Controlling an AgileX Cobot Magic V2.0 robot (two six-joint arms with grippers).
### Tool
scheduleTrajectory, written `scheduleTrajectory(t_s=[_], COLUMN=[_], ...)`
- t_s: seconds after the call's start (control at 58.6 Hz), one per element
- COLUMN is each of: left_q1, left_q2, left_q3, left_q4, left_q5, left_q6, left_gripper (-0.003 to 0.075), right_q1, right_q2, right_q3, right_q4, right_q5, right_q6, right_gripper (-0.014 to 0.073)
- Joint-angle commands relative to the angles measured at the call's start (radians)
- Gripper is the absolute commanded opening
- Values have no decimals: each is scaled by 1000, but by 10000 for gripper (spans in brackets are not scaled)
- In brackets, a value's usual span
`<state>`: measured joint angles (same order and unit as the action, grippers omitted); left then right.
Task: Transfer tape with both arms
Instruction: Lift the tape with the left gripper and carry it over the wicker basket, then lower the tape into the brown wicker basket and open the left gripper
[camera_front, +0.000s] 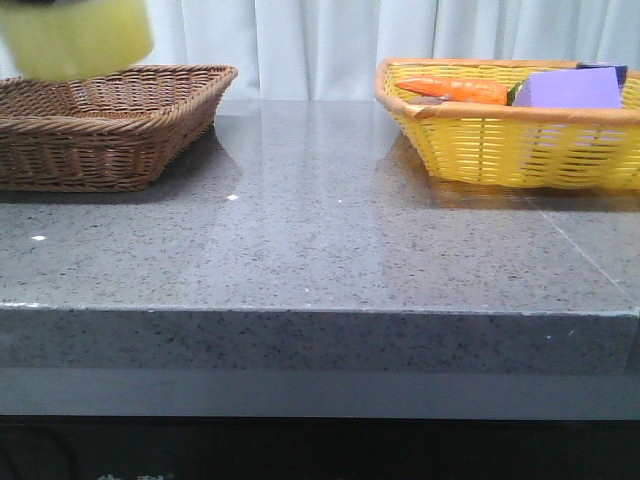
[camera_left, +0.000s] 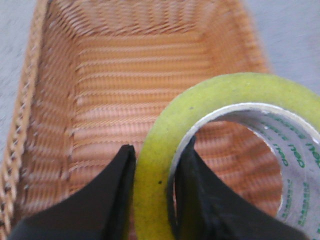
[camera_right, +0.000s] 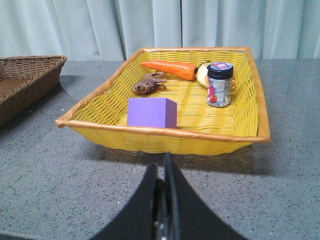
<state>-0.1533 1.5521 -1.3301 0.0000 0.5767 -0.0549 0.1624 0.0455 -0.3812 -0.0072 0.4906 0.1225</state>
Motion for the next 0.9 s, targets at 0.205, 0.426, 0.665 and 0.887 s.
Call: scheduleTrajectory(t_s=[0.205,0.426,0.665,0.887], left_q1=[27,27,27,27], left_q2=[87,68,-70,-311], left_q3=[-40,-42,-40,91], left_q4=[-15,-15,-15,-15], left_q5=[-159,-161,-162,-233], left_q6=[-9,-9,-7,-7], left_gripper=[70,350,373,210], right_q1=[-8,-8,-8,-8], right_q2=[13,13,13,13], right_q3=[-24,-24,-24,-24], right_q4=[7,7,7,7], right_q5=[-73,-71,-73,-75], right_q6=[0,0,0,0], right_gripper=[-69,-69,-69,-69])
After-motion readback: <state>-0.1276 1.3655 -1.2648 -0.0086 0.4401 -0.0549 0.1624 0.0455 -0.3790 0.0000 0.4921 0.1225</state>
